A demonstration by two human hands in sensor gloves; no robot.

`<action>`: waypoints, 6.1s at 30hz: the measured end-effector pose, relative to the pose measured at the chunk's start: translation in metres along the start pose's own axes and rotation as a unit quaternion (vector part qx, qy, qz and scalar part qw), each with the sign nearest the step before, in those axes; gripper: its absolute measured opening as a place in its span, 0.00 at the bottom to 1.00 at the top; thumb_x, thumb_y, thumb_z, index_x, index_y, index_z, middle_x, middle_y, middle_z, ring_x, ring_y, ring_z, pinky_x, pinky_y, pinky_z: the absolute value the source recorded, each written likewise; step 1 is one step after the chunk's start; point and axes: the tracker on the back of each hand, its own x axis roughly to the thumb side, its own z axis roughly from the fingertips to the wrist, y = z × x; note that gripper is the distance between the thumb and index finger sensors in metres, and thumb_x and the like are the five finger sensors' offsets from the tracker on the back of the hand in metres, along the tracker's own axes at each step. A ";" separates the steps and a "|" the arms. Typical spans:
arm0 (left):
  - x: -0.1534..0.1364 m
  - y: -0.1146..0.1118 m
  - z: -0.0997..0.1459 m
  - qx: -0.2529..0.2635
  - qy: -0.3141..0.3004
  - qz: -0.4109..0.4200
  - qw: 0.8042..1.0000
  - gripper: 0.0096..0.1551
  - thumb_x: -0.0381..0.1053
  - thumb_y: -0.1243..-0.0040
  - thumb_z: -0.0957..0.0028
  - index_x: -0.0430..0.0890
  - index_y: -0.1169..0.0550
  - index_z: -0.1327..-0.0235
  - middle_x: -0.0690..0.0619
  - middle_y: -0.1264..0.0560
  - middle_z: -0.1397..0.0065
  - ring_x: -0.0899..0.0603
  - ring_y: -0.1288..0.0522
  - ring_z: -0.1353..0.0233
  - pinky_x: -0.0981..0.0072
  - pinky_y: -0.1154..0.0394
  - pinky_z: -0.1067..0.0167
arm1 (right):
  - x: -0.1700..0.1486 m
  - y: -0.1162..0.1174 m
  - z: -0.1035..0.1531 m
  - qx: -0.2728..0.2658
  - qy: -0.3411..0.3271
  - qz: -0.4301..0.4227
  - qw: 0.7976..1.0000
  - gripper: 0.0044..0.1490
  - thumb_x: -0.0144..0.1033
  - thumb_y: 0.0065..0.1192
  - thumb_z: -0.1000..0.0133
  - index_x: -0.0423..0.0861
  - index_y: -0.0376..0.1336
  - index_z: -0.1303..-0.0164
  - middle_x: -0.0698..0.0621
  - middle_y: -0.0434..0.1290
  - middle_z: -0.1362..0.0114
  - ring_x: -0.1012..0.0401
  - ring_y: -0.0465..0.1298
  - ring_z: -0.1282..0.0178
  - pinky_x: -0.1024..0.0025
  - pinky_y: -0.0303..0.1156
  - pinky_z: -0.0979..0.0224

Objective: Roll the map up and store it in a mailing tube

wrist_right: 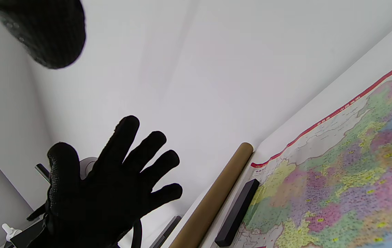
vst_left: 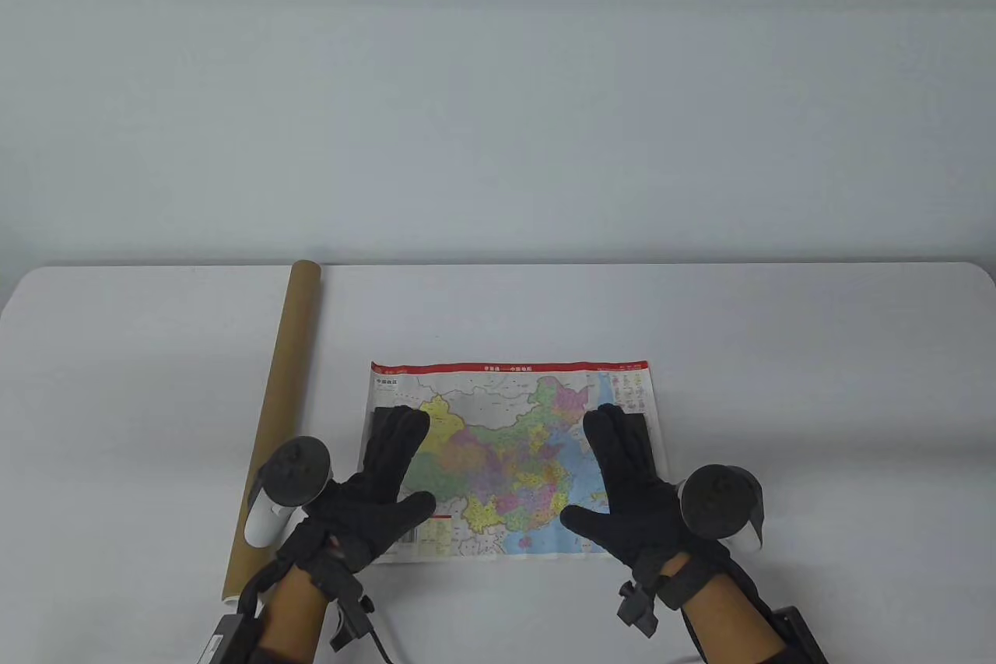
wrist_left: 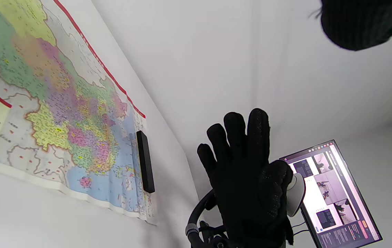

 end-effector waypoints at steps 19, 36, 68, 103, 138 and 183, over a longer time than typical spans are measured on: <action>0.014 0.034 0.019 0.231 0.043 -0.030 0.972 0.50 0.67 0.27 0.56 0.62 0.41 0.23 0.52 0.51 0.15 0.35 0.49 0.15 0.37 0.49 0.21 | 0.001 0.000 -0.001 -0.003 0.001 -0.004 1.000 0.66 0.66 0.63 0.40 0.43 0.31 0.15 0.32 0.28 0.17 0.27 0.33 0.22 0.27 0.39 0.30; -0.059 0.130 0.008 0.338 0.503 -0.186 0.773 0.55 0.66 0.25 0.58 0.61 0.45 0.23 0.50 0.48 0.16 0.33 0.42 0.16 0.35 0.40 0.23 | 0.004 0.002 -0.002 -0.006 -0.008 -0.021 1.000 0.66 0.66 0.63 0.40 0.42 0.31 0.15 0.31 0.28 0.17 0.26 0.33 0.23 0.26 0.39 0.31; 0.021 0.089 0.008 0.351 0.307 -0.314 0.827 0.46 0.66 0.23 0.63 0.67 0.35 0.33 0.58 0.30 0.29 0.44 0.26 0.28 0.47 0.34 0.25 | 0.006 -0.017 0.000 -0.044 -0.003 -0.036 0.998 0.64 0.65 0.62 0.39 0.41 0.32 0.14 0.30 0.30 0.17 0.26 0.34 0.23 0.27 0.39 0.31; -0.011 0.022 0.006 0.078 0.160 -0.363 0.915 0.46 0.56 0.19 0.61 0.70 0.36 0.34 0.62 0.31 0.27 0.45 0.27 0.25 0.44 0.41 0.21 | -0.005 -0.070 0.017 -0.138 0.012 -0.119 0.983 0.31 0.39 0.66 0.39 0.35 0.68 0.31 0.38 0.77 0.36 0.41 0.80 0.40 0.46 0.75 0.41; -0.016 0.043 0.018 0.111 0.257 -0.372 0.885 0.48 0.64 0.24 0.58 0.66 0.39 0.27 0.57 0.29 0.27 0.44 0.22 0.31 0.47 0.30 0.27 | -0.112 -0.155 0.045 -0.108 0.432 0.443 0.778 0.24 0.36 0.72 0.44 0.41 0.74 0.39 0.43 0.80 0.41 0.45 0.82 0.43 0.48 0.76 0.40; 0.003 0.109 0.026 0.263 0.371 -0.283 0.844 0.53 0.59 0.31 0.50 0.64 0.53 0.24 0.55 0.40 0.20 0.40 0.26 0.27 0.46 0.29 0.27 | 0.030 -0.057 0.018 -0.134 -0.074 -0.002 0.988 0.60 0.60 0.64 0.40 0.44 0.37 0.13 0.37 0.37 0.13 0.30 0.42 0.17 0.31 0.44 0.25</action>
